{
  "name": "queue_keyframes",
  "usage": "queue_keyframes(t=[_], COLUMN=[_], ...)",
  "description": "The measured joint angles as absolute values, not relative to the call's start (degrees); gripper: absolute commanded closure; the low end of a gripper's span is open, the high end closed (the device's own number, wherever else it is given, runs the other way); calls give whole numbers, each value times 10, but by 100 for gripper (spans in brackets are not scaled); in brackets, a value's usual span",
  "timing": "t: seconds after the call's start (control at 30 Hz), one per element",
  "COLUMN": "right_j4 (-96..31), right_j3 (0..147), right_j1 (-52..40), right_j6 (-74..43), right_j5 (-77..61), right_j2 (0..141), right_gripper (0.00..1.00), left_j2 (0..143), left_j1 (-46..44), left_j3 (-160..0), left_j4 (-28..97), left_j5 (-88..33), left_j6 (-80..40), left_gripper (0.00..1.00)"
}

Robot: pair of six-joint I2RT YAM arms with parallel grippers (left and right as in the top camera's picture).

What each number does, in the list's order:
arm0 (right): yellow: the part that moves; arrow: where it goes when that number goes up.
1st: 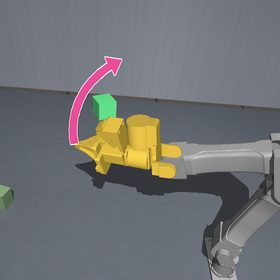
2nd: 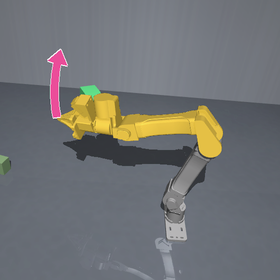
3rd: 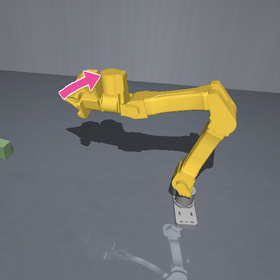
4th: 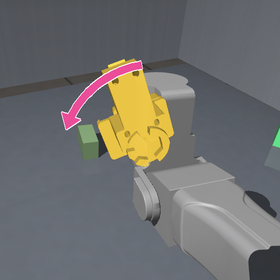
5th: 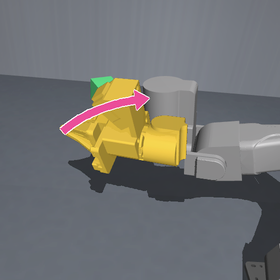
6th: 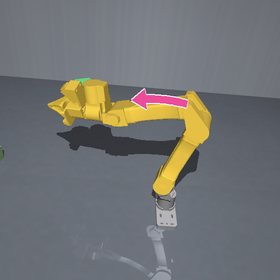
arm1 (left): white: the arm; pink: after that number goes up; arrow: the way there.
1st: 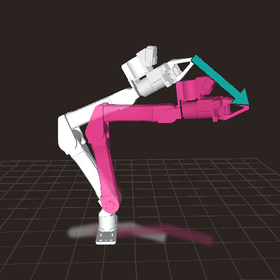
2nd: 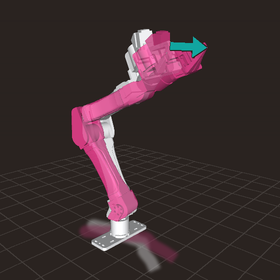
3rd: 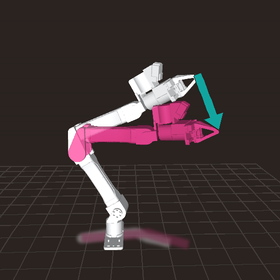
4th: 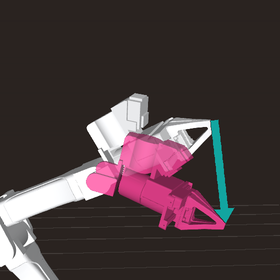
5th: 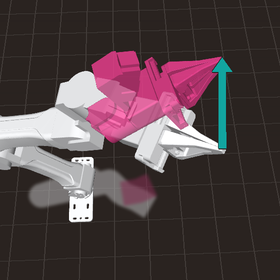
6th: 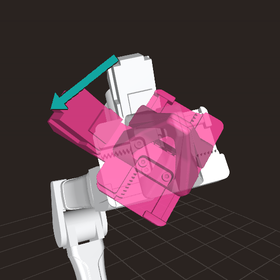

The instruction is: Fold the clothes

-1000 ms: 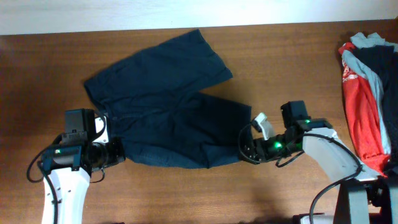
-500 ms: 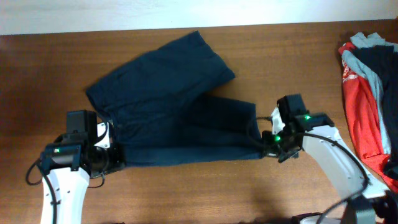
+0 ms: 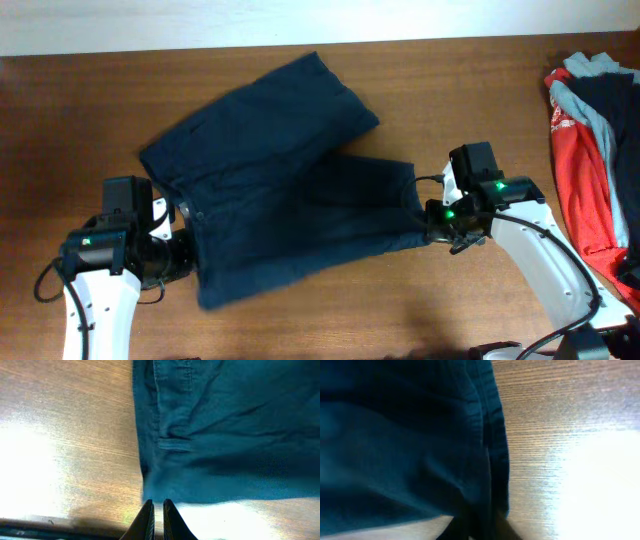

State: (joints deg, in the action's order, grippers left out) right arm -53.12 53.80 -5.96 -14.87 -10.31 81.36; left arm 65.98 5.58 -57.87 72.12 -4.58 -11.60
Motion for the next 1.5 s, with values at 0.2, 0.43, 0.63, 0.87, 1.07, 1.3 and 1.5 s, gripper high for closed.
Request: queue_keyframes(t=[0.2,0.43,0.63,0.87,1.07,1.3,1.5], right_j4=[-530,-460,-331,-237,-180,-229,-237], right_j3=[538,538,538,538,538,550,581], right_j1=[-59,-59,-58,-58,-58,-38,3], right_j6=[-148,-160,-166,-182,-190,-188,-189], right_j5=[-97,-96,-160,-196,-214,-260,-285], right_j2=[814,814,820,923,1015,1020,1020], right_gripper=[39,88,87,88,22,17,26], left_j2=[660,660,688,801,887,922,922], left_j1=[56,56,56,27,-17,-50,-51], left_j3=[-579,-580,-581,-583,-583,-583,-583], left_j4=[736,653,576,528,503,500,500], left_j5=[-46,-56,-73,-97,-102,-100,-98], left_j6=[-121,-131,-131,-131,-131,-131,-131], left_gripper=[73,72,73,73,73,68,67])
